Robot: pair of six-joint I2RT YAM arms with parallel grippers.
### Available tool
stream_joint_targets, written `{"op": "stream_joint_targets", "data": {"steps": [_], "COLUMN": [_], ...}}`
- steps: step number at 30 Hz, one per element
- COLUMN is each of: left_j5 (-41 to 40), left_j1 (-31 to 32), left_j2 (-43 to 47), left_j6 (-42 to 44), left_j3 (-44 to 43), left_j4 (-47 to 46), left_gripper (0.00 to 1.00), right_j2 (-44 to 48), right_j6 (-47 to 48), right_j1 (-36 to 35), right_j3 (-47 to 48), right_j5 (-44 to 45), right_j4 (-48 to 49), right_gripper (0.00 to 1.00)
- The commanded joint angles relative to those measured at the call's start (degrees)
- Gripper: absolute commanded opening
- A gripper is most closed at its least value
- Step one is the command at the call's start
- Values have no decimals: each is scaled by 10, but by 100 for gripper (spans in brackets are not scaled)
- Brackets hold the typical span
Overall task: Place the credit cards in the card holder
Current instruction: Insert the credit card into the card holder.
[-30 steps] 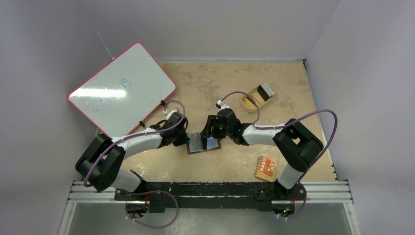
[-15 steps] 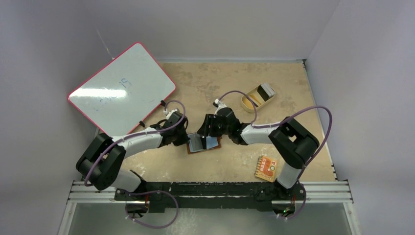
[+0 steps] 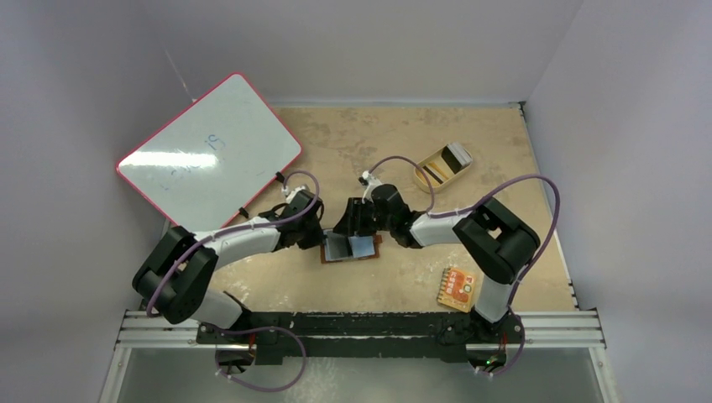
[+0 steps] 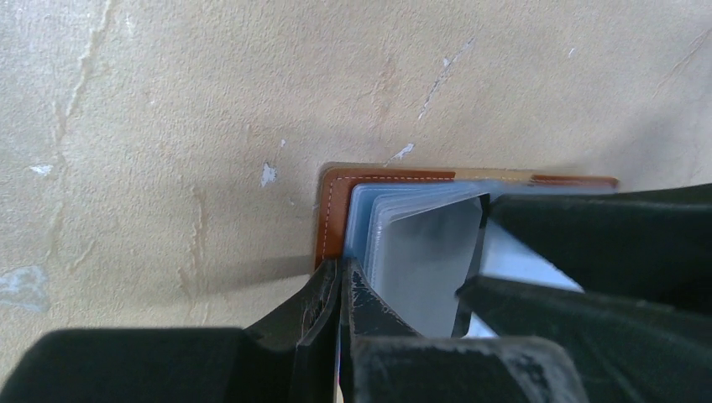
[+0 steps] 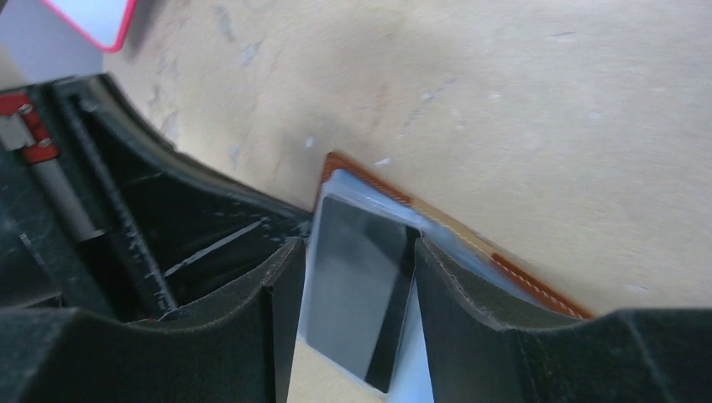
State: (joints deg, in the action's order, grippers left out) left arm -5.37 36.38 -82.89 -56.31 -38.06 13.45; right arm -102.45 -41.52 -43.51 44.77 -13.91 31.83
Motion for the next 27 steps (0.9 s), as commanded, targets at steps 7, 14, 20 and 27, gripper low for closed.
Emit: {"op": "stream_joint_targets", "data": {"steps": [7, 14, 20, 27], "left_j5": [-8, -22, -24, -25], "left_j1": [-4, -4, -4, -4], "left_j2": [-17, -4, -9, -8], "left_j6": [11, 8, -6, -20], "left_j3": [-18, -18, -4, 11], "left_j4": [-18, 3, -4, -6], "left_gripper": [0, 0, 0, 0], "right_j2": [15, 50, 73, 66], "right_j6": [-22, -22, -55, -96], "right_j1": [-14, -14, -24, -46], "right_j3": [7, 21, -13, -34], "right_j5": [-122, -11, 1, 17], "right_j4": [58, -90, -95, -95], "right_gripper": [48, 51, 52, 52]}}
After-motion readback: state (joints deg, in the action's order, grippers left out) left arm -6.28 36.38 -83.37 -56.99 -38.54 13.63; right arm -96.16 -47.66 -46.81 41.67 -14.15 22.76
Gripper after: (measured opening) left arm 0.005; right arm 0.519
